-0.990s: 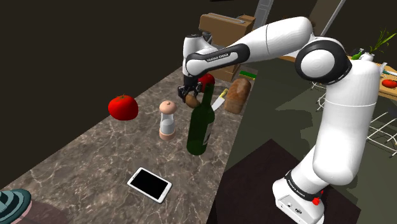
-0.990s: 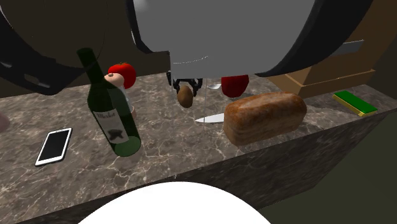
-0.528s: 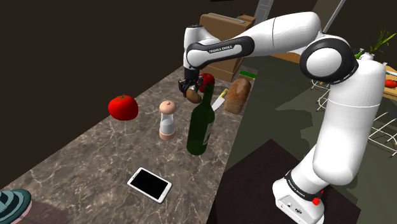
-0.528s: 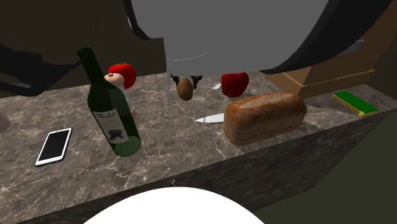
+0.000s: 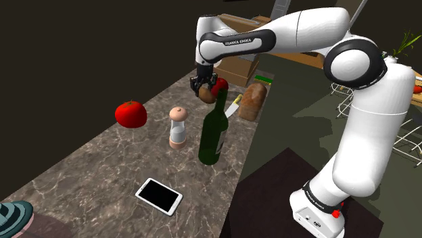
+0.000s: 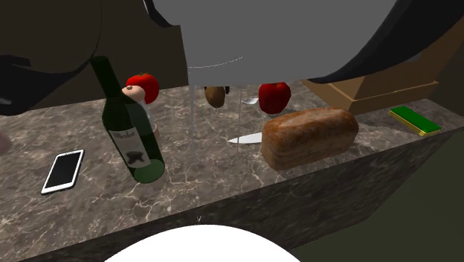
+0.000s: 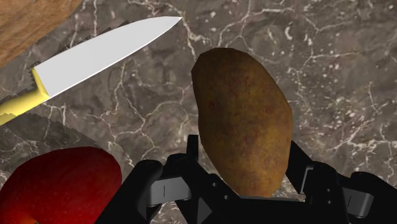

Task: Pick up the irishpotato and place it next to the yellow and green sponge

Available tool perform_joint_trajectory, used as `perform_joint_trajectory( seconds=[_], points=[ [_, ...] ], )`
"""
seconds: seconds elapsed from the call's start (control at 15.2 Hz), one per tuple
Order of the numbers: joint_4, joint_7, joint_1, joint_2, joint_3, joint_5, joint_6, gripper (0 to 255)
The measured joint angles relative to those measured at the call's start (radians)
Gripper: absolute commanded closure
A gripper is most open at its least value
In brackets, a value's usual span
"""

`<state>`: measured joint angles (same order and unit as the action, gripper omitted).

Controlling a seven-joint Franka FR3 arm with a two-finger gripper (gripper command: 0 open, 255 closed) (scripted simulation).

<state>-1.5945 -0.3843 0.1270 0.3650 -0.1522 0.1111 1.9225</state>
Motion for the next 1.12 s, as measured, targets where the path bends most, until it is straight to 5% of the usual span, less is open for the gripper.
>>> perform_joint_trajectory(
  seconds=[0.53, 1.12],
  points=[
    [0.078, 0.006, 0.002, -0.019, -0.003, -0.005, -0.097, 255],
    [-0.004, 0.175, -0.114, -0.082, 0.053, -0.025, -0.066, 255]
  ],
)
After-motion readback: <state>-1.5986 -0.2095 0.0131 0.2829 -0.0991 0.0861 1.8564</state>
